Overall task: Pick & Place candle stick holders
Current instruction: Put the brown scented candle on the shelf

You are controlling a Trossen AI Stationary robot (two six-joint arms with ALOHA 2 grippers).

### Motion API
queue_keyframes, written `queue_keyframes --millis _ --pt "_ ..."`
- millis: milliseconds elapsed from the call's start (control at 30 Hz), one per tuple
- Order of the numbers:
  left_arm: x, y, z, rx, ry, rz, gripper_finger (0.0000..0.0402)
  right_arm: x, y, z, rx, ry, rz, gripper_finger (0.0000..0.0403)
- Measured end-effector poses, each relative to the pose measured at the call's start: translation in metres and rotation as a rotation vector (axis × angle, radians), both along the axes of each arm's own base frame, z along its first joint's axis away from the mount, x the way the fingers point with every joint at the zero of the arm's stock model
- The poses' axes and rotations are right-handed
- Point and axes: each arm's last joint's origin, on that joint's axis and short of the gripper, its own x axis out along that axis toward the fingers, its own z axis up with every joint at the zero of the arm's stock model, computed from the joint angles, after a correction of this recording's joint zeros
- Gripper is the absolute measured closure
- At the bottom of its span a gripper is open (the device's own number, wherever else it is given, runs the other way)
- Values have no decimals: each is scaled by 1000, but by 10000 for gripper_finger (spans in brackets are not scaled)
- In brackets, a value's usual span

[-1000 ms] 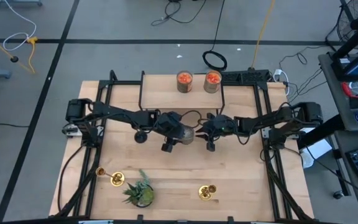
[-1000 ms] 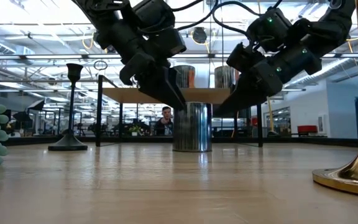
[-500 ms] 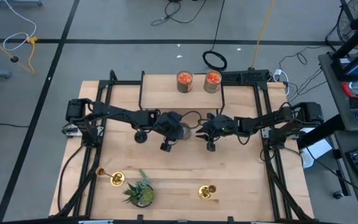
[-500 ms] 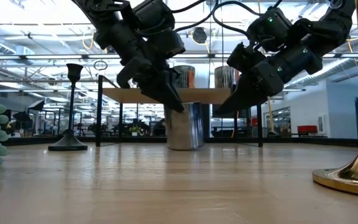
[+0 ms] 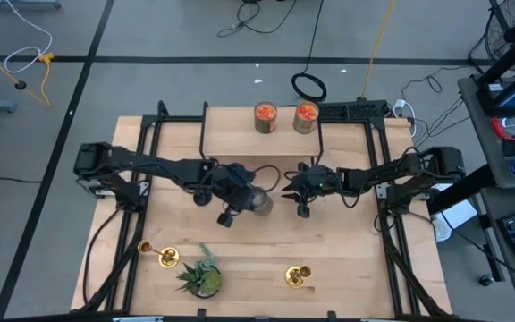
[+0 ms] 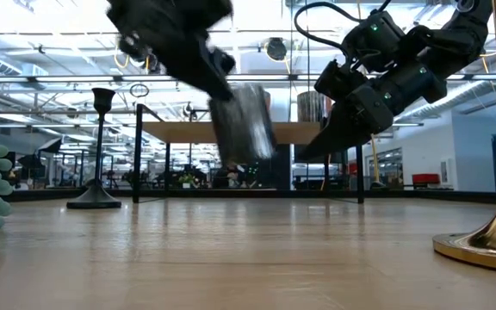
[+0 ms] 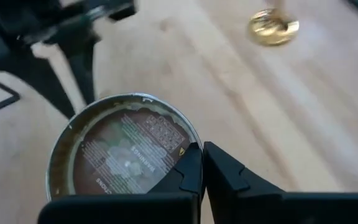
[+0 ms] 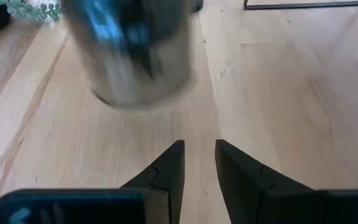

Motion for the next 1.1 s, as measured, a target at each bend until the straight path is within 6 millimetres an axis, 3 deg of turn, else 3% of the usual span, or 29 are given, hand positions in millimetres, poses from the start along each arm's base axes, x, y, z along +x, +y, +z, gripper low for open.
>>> queue_keyframes --millis 133,333,600,833,1100 --pt "-17 -6 30 7 -76 18 396 0 0 1 -1 -8 -1 319" --pt "-46 6 66 94 -164 271 394 1 0 1 -1 -11 -1 319" --pt "-77 54 89 70 -204 574 397 1 0 2 -2 -23 -2 319" --pt "-90 110 116 39 -215 823 397 2 0 3 -4 -34 -1 319" --pt "-98 160 116 -18 -82 942 397 2 0 3 -3 -34 -1 319"
